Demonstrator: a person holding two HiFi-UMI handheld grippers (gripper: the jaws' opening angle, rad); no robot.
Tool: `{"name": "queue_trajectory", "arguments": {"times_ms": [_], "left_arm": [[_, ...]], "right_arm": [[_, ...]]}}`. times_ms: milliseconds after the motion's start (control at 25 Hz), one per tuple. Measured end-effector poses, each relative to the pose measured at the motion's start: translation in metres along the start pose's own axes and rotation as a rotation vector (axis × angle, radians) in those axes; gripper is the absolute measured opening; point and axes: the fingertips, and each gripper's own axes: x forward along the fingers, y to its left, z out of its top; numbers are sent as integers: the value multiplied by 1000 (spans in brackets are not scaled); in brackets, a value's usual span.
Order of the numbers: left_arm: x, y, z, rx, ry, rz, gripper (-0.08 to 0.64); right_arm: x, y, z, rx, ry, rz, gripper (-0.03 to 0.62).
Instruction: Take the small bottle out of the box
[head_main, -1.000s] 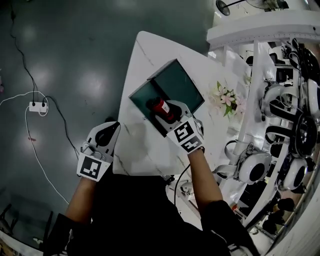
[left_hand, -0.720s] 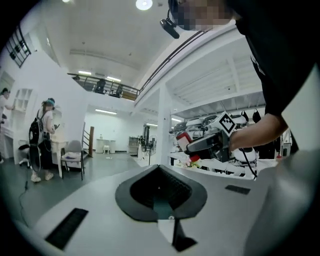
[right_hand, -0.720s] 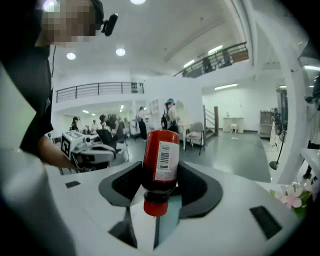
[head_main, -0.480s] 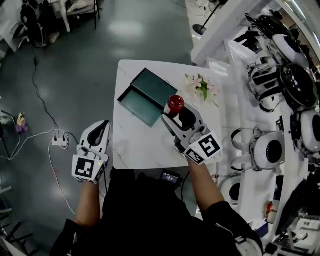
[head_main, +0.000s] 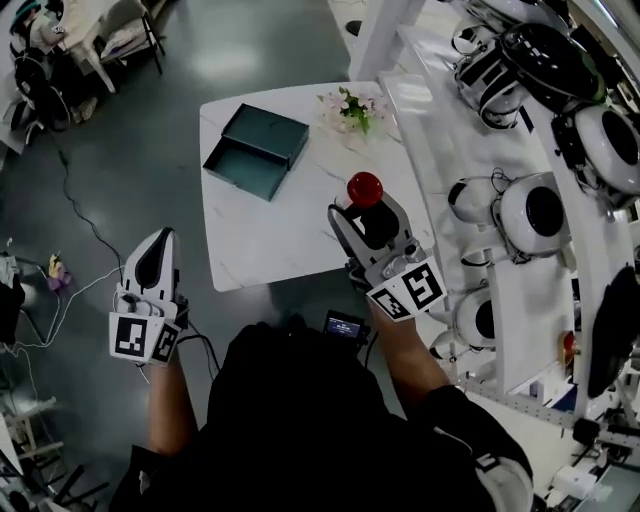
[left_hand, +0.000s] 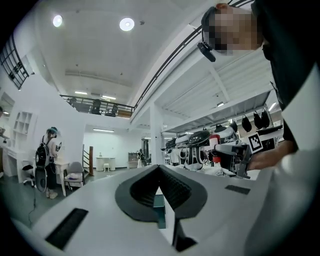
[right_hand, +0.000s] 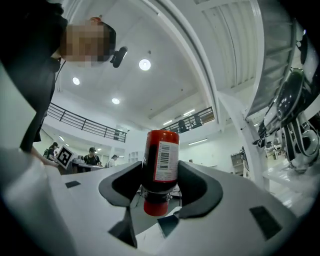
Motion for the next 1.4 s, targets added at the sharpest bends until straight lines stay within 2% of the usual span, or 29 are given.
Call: {"name": "queue_trajectory", "arguments": {"times_ms": [120, 240, 560, 720, 1040, 1200, 1400], "left_arm": [[-14, -11, 5, 1, -7, -13, 15], [-31, -19, 4, -33, -22, -27, 15], [-117, -42, -38, -170, 6, -81, 15], [-173, -58, -44, -175, 22, -104, 15], [-279, -84, -62, -175, 53, -102, 15], [-308, -100, -77, -200, 68, -86, 15], [-318, -113, -81, -207, 68, -59, 15]], "right_arm": [[-27, 7, -12, 30, 23, -37, 238], [-50, 23, -26, 54, 45, -63, 238], [-98, 113, -46, 17, 113, -78, 238], [-127, 163, -47, 18, 129, -85, 238], [-181, 251, -61, 54, 191, -70, 238], [-204, 279, -66, 77, 232, -52, 238], [-224, 288, -70, 97, 262, -41, 238]]}}
